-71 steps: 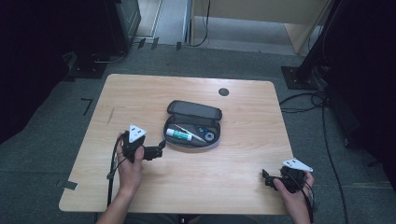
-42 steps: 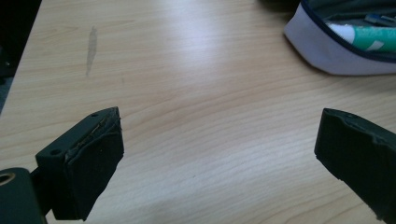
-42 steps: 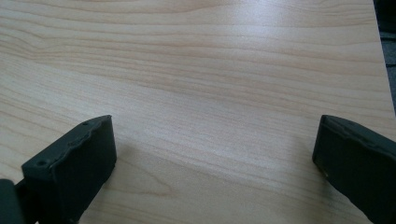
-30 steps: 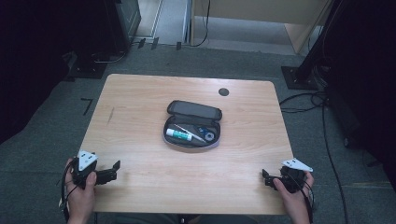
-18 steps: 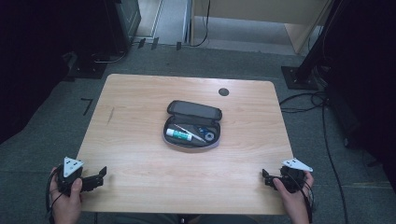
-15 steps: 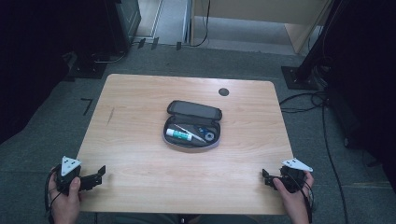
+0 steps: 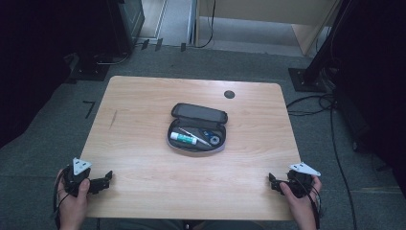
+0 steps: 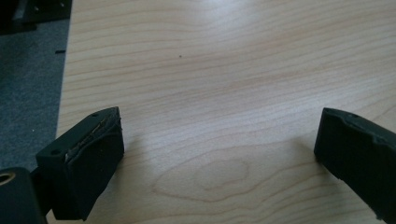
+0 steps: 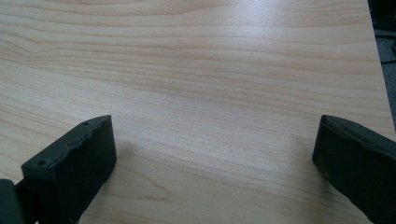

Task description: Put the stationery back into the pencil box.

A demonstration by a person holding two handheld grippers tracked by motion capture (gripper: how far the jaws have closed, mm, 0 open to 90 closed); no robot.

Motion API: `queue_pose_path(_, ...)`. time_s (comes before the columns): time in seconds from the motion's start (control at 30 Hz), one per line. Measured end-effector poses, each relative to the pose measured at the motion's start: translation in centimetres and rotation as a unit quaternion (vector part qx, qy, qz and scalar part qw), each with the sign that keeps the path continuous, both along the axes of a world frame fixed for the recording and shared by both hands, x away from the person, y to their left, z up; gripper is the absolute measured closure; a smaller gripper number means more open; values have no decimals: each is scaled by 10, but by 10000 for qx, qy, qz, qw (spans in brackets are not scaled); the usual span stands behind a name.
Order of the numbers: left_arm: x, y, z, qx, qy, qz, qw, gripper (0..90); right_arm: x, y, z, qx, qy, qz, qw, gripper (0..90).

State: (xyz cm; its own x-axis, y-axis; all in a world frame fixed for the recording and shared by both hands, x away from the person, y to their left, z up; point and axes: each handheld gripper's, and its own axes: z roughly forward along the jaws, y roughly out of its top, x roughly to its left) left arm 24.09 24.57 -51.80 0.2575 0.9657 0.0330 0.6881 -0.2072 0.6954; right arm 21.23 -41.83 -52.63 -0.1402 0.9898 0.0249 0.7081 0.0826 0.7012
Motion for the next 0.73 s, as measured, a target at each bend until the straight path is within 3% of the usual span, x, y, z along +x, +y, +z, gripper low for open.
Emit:
queue_pose_path(0.13, 1, 2, 0, -109, 73, 24, 9999, 15, 0, 0, 0, 0, 0, 2, 10000, 0)
queue_pose_path(0.73, 3, 0, 0, -99, 76, -13, 9999, 14, 0, 0, 0, 0, 1, 0, 10000, 0)
